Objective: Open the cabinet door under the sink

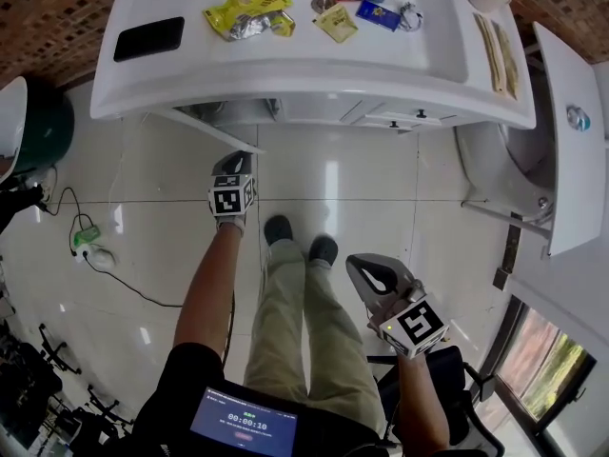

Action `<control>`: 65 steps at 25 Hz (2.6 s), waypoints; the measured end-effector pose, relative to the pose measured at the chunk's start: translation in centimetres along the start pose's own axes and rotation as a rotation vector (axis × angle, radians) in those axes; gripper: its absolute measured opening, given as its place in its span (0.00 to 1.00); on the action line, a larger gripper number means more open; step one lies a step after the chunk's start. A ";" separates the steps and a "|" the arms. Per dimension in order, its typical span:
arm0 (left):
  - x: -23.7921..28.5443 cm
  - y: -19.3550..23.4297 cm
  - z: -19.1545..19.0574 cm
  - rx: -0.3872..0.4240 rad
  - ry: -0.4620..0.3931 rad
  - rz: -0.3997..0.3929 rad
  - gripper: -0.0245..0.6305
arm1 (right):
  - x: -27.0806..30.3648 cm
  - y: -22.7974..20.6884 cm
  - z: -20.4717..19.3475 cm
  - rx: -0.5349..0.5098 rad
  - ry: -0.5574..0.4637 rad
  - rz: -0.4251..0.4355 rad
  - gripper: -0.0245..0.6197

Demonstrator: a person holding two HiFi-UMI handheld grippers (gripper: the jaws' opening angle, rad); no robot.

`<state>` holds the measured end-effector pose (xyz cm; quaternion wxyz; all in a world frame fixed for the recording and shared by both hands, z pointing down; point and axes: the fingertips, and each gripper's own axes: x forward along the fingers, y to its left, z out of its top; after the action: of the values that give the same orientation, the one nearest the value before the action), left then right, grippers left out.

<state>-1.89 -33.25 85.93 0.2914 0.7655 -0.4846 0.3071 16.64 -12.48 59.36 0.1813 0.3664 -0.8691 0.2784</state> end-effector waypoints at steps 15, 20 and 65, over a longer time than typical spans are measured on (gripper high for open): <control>-4.9 3.6 -5.4 -0.113 0.010 0.072 0.14 | 0.9 1.2 1.6 -0.083 0.033 0.095 0.02; -6.9 5.5 -7.2 -0.117 0.027 0.111 0.14 | 1.4 2.0 1.8 -0.097 0.035 0.124 0.02; -15.4 20.2 -14.6 -0.220 0.006 0.028 0.11 | 13.0 11.3 4.4 -0.173 0.094 0.302 0.02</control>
<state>-28.54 -21.02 86.70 0.3710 0.7210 -0.5251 0.2583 -0.82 -15.67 58.75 0.2087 0.2016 -0.9255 0.2436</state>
